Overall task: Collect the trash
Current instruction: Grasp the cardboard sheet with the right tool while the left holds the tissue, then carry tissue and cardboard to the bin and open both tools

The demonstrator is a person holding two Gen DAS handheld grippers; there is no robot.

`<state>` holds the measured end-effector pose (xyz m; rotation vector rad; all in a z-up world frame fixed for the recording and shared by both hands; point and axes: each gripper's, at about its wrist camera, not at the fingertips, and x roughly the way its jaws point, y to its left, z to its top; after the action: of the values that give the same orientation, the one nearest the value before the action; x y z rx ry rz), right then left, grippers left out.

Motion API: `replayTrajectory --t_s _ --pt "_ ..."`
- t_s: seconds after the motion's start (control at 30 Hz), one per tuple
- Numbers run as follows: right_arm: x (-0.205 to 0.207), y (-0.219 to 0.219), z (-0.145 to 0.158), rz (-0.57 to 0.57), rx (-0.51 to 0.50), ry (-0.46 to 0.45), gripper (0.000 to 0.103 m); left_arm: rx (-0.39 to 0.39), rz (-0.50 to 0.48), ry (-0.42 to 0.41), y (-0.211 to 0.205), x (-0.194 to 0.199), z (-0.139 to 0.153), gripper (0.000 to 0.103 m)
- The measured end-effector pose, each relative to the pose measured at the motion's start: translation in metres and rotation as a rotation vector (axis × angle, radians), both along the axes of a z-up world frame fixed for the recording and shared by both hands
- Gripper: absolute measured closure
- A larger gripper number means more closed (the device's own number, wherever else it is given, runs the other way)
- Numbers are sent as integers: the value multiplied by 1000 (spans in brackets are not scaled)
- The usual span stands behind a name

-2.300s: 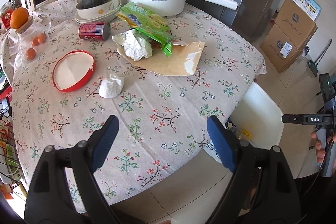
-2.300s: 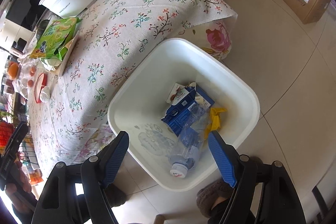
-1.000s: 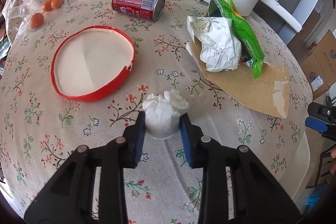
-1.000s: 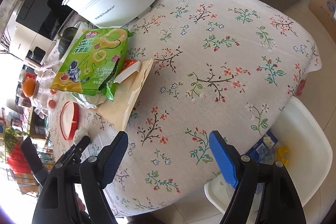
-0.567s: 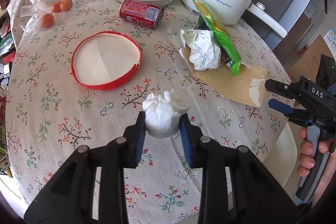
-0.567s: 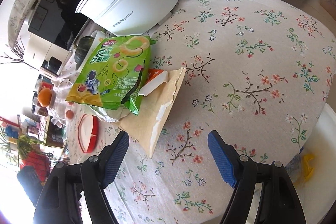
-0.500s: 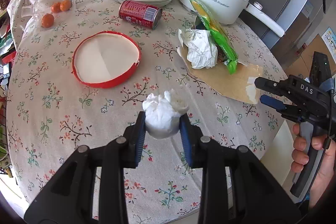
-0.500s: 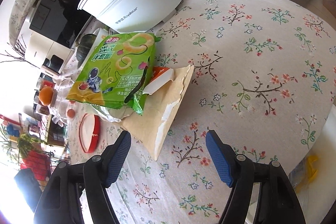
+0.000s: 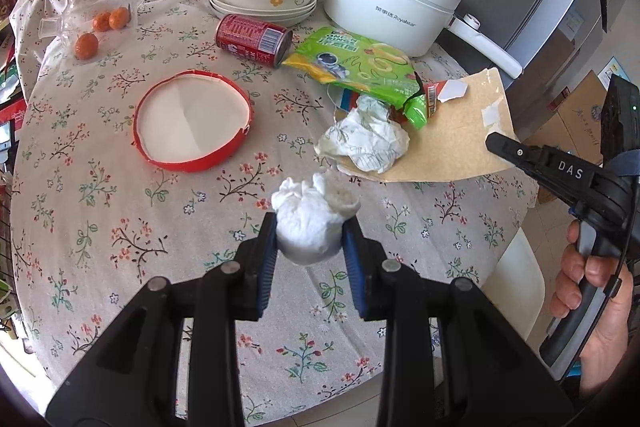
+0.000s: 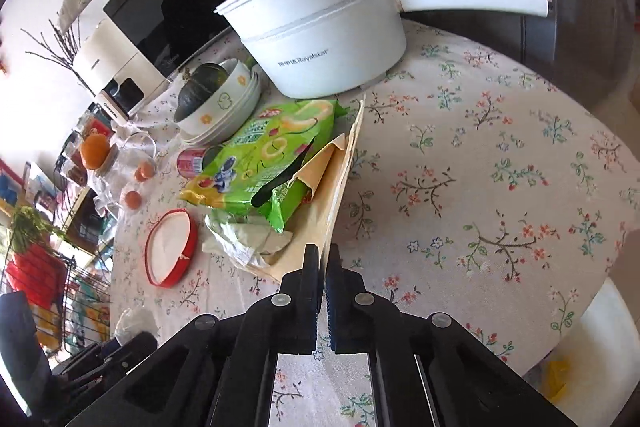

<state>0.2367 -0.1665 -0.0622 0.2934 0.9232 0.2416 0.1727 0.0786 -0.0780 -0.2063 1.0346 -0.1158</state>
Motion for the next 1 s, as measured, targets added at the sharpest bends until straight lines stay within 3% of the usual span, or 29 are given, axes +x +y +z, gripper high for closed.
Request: replayTrajectory --t_s 0.4,0.6,1.0 --pt "-48 -14 64 -9 -174 -233 101 -16 -10 -22 -11 -8 7 69" --pt "-70 -12 93 32 -169 -329 101 -25 -17 -25 -16 -9 8 69" --pt "-65 -43 87 -44 -196 -291 101 -23 -24 -20 -20 -7 7 69"
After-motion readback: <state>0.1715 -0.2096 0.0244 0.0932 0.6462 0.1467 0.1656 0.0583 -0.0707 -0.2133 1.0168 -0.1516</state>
